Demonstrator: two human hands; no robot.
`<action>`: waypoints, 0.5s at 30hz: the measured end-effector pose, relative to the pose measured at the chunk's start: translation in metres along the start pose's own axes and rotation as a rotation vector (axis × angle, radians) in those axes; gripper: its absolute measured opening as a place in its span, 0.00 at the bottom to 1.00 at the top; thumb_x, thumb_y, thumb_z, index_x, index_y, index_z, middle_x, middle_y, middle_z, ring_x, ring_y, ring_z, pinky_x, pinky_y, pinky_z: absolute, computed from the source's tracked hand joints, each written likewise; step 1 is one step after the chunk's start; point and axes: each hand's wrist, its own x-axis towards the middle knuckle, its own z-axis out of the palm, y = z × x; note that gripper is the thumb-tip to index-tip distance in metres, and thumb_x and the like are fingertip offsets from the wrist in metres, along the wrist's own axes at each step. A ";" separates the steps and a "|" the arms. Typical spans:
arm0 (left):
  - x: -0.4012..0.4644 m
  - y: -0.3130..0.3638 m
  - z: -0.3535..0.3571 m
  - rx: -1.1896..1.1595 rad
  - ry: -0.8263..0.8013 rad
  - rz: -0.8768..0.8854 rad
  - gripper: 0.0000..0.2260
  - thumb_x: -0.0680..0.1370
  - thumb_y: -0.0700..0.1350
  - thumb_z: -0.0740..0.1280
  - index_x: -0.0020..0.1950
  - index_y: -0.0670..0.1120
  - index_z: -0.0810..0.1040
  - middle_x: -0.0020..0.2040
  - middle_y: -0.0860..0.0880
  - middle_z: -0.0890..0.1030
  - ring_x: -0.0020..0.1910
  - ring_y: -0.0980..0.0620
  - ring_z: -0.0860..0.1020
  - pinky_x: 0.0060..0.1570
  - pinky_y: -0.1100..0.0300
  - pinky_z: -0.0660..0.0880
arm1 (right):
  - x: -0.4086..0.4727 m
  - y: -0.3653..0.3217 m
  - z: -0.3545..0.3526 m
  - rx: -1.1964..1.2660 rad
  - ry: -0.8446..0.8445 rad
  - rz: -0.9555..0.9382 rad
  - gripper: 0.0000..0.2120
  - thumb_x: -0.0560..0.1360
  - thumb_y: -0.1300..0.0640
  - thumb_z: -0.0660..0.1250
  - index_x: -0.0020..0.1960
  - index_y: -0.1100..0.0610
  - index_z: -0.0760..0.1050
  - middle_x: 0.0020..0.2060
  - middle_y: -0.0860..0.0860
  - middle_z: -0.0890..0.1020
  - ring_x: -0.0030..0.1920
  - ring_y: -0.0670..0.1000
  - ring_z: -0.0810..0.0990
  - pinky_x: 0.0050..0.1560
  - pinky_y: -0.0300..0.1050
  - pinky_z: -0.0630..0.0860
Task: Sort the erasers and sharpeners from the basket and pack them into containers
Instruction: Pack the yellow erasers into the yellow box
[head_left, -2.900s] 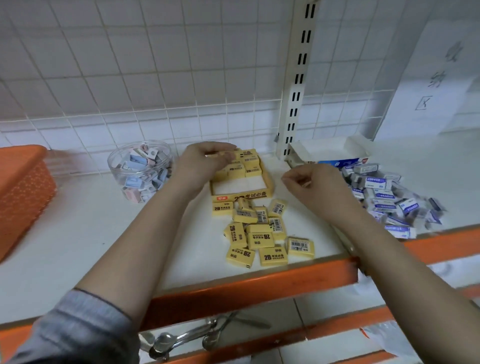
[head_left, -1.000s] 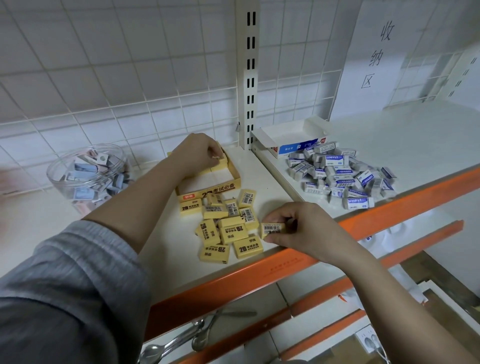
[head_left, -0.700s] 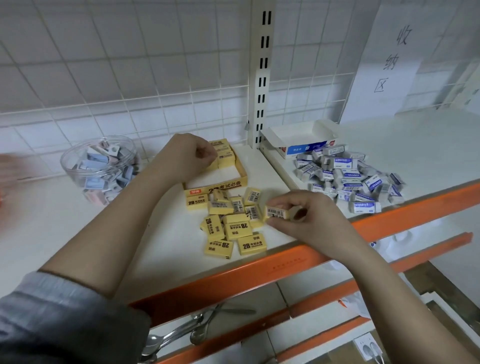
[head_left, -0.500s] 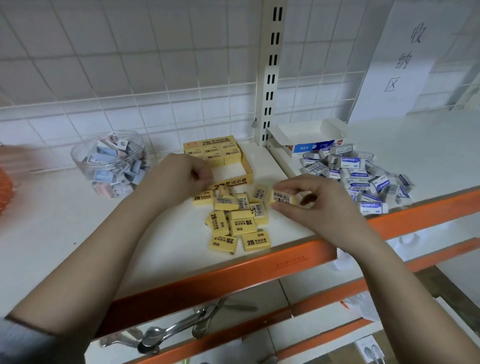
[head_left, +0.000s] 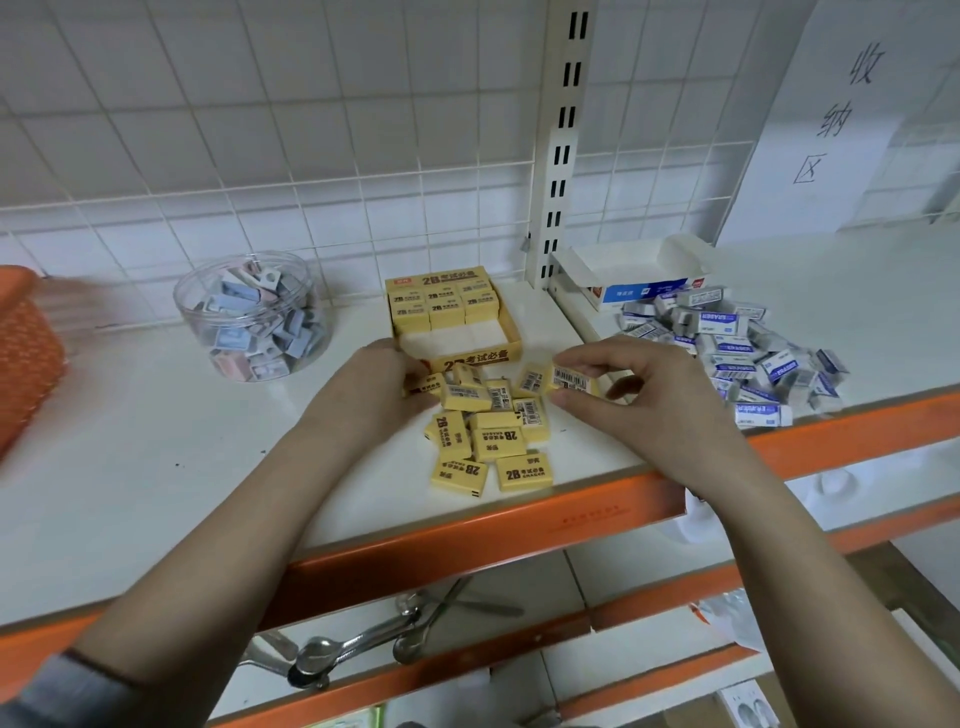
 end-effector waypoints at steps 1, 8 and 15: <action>-0.001 0.001 0.000 0.000 0.002 -0.008 0.13 0.75 0.49 0.68 0.56 0.44 0.80 0.52 0.47 0.75 0.52 0.49 0.74 0.50 0.62 0.69 | 0.000 0.000 0.000 -0.002 0.002 -0.004 0.12 0.68 0.55 0.75 0.50 0.47 0.80 0.42 0.38 0.80 0.47 0.40 0.77 0.45 0.32 0.74; -0.026 -0.002 -0.007 -0.173 0.060 -0.154 0.09 0.75 0.48 0.68 0.53 0.49 0.79 0.49 0.52 0.80 0.50 0.51 0.77 0.51 0.55 0.75 | 0.005 -0.003 0.001 0.033 0.033 -0.002 0.14 0.68 0.56 0.75 0.52 0.47 0.80 0.45 0.39 0.81 0.47 0.41 0.78 0.46 0.34 0.76; -0.068 0.003 -0.018 -0.342 0.342 -0.156 0.07 0.72 0.45 0.70 0.50 0.51 0.79 0.44 0.54 0.78 0.44 0.56 0.74 0.44 0.64 0.67 | 0.053 -0.014 0.020 -0.143 -0.046 -0.069 0.21 0.70 0.54 0.74 0.62 0.52 0.77 0.50 0.44 0.79 0.43 0.40 0.76 0.46 0.28 0.72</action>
